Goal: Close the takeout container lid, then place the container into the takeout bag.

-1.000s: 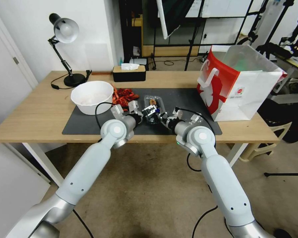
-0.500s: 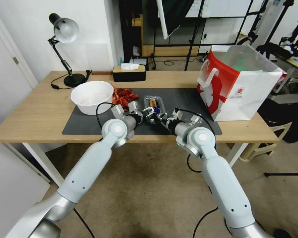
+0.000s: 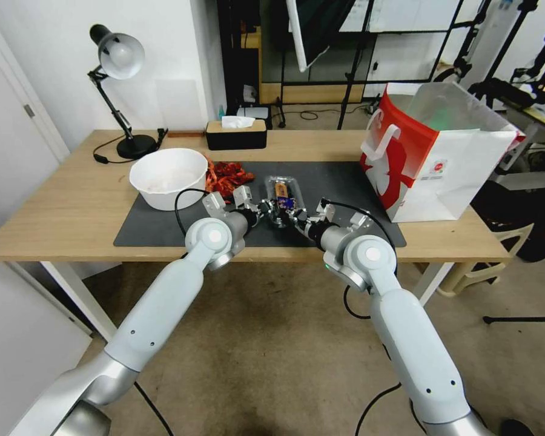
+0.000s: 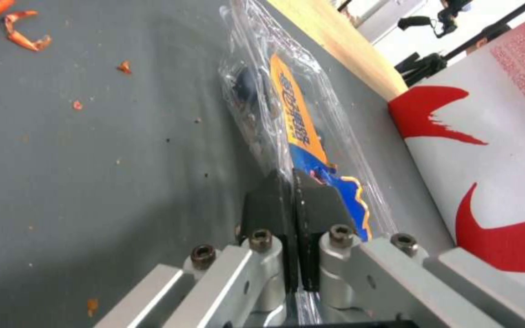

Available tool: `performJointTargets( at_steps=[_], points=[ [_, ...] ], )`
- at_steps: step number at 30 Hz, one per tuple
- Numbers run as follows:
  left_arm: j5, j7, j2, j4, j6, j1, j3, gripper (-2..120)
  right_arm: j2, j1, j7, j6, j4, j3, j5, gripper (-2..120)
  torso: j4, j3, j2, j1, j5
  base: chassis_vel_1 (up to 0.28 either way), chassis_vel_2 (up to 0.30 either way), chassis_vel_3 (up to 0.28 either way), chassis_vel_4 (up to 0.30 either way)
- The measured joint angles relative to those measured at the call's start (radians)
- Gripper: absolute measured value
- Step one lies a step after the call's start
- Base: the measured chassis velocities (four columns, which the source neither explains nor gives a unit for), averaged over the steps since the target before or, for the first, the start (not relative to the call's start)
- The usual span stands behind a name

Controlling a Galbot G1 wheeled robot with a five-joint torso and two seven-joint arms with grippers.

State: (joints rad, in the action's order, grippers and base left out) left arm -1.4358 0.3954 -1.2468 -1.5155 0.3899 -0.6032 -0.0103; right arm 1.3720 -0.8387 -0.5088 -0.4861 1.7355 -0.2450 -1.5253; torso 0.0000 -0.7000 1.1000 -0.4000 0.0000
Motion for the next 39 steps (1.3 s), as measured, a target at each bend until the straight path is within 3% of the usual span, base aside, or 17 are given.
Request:
performJointTargets(
  at_steps=[6, 9, 10, 12, 13, 15, 21, 25, 31, 33, 36, 37, 39],
  points=[
    [-0.003, -0.005, -0.005, 0.004, -0.015, 0.002, 0.0, 0, -0.025, -0.025, 0.019, 0.001, 0.038, -0.022, 0.032, 0, 0.0001, 0.0, 0.0, 0.0, 0.0, 0.0, 0.0, 0.0, 0.0],
    [-0.003, -0.016, -0.005, -0.008, -0.029, 0.001, 0.001, 0, -0.072, -0.068, 0.125, 0.03, 0.087, -0.023, 0.244, 0, 0.0, 0.0, 0.0, 0.0, 0.0001, 0.0, 0.0, 0.0, 0.0],
    [-0.003, -0.016, -0.005, -0.008, -0.029, 0.001, 0.001, 0, -0.072, -0.068, 0.125, 0.03, 0.087, -0.023, 0.244, 0, 0.0, 0.0, 0.0, 0.0, 0.0001, 0.0, 0.0, 0.0, 0.0],
    [-0.004, -0.024, -0.002, -0.023, -0.039, -0.004, 0.003, 0, -0.113, -0.113, 0.234, 0.08, 0.124, -0.031, 0.458, 0, -0.0003, 0.0, 0.0, 0.0, 0.0001, 0.0, 0.0, 0.0, 0.0],
    [-0.004, -0.024, -0.002, -0.023, -0.039, -0.004, 0.003, 0, -0.113, -0.113, 0.234, 0.08, 0.124, -0.031, 0.458, 0, -0.0003, 0.0, 0.0, 0.0, 0.0001, 0.0, 0.0, 0.0, 0.0],
    [-0.004, -0.031, 0.002, -0.037, -0.048, -0.009, 0.005, 0, -0.14, -0.16, 0.3, 0.135, 0.162, -0.044, 0.617, 2, 0.0, 0.0, 0.0, 0.0, 0.0001, 0.0, 0.0, 0.0, 0.0],
    [-0.007, -0.052, 0.005, -0.055, -0.069, -0.012, 0.006, 0, -0.156, -0.292, 0.397, 0.269, 0.239, -0.096, 0.89, 25, 0.0001, 0.0, 0.0, 0.0, 0.0001, 0.0, 0.0, 0.0, 0.0],
    [-0.01, -0.067, 0.006, -0.058, -0.085, -0.006, 0.006, 0, -0.156, -0.373, 0.426, 0.334, 0.273, -0.122, 0.981, 37, -0.0001, 0.0, 0.0, 0.0, 0.0001, 0.0, 0.0, 0.0, 0.0],
    [-0.018, -0.079, 0.019, -0.102, -0.102, -0.017, 0.033, 0, -0.162, -0.446, 0.445, 0.411, 0.293, -0.127, 1.03, 59, -0.0008, 0.0, 0.0, 0.0, -0.0001, 0.0, 0.0, 0.0, 0.0],
    [-0.018, -0.079, 0.033, -0.141, -0.107, -0.042, 0.068, 0, -0.166, -0.468, 0.458, 0.445, 0.285, -0.113, 1.047, 68, 0.0011, 0.0, 0.0, 0.0, 0.0001, 0.0, 0.0, 0.0, 0.0],
    [-0.018, -0.082, 0.037, -0.153, -0.117, -0.041, 0.073, 0, -0.165, -0.508, 0.466, 0.481, 0.285, -0.119, 1.064, 75, 0.0012, 0.0, 0.0, 0.0, -0.0001, 0.0, 0.0, 0.0, 0.0],
    [-0.018, -0.092, 0.037, -0.157, -0.128, -0.03, 0.066, 0, -0.158, -0.558, 0.472, 0.522, 0.287, -0.133, 1.081, 83, 0.0003, 0.0, 0.0, 0.0, -0.0005, 0.0, 0.0, 0.0, 0.0],
    [-0.017, -0.098, 0.037, -0.16, -0.135, -0.021, 0.061, 0, -0.15, -0.586, 0.478, 0.551, 0.287, -0.141, 1.094, 88, -0.0006, 0.0, 0.0, 0.0, 0.0001, 0.0, 0.0, 0.0, 0.0]
  ],
)
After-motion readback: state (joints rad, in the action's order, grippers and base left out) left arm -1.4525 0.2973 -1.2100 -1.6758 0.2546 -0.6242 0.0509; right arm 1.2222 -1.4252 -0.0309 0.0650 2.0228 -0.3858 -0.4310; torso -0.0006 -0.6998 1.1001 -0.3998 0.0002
